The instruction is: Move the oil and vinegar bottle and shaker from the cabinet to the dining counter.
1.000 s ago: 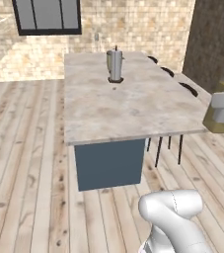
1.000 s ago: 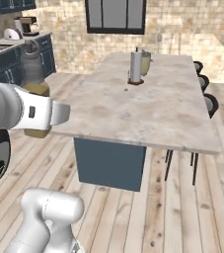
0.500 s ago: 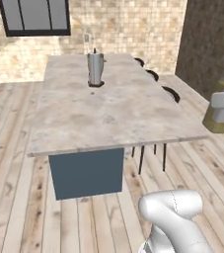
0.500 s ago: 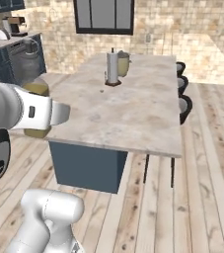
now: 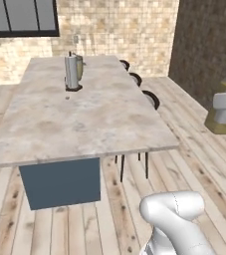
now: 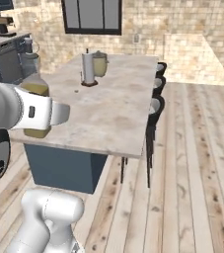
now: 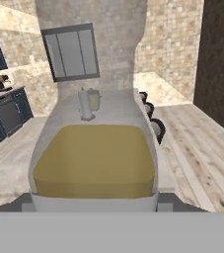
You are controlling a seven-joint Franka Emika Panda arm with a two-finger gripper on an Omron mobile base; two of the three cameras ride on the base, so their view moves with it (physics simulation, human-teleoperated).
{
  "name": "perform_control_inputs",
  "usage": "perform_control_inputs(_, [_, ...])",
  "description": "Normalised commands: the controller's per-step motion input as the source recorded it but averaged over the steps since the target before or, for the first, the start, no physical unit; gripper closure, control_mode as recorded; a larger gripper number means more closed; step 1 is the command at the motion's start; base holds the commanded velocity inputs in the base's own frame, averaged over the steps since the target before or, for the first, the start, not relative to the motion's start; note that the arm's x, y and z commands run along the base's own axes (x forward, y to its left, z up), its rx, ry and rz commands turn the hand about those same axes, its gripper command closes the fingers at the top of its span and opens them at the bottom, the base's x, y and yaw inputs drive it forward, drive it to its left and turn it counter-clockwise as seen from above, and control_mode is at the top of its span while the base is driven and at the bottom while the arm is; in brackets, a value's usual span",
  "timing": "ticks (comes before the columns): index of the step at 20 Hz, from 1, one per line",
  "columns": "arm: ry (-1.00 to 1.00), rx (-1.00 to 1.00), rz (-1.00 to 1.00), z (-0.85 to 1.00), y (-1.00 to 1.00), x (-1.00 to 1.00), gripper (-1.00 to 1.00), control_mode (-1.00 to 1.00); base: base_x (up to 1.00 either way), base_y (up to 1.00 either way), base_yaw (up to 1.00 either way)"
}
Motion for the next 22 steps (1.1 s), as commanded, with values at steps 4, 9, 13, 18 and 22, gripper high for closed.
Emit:
perform_control_inputs(4, [0.00,0.00,0.00,0.00,0.00,0.00,1.00,1.00,0.34,-0.73,0.00])
perform_control_inputs(9, [0.00,0.00,0.00,0.00,0.00,0.00,1.00,1.00,0.35,-0.72,0.00])
perform_control_inputs(13, [0.00,0.00,0.00,0.00,0.00,0.00,1.00,1.00,0.39,-0.70,0.00])
perform_control_inputs(18, [0.00,0.00,0.00,0.00,0.00,0.00,1.00,1.00,0.45,-0.65,0.00])
perform_control_inputs(22, [0.00,0.00,0.00,0.00,0.00,0.00,1.00,1.00,0.53,-0.54,0.04])
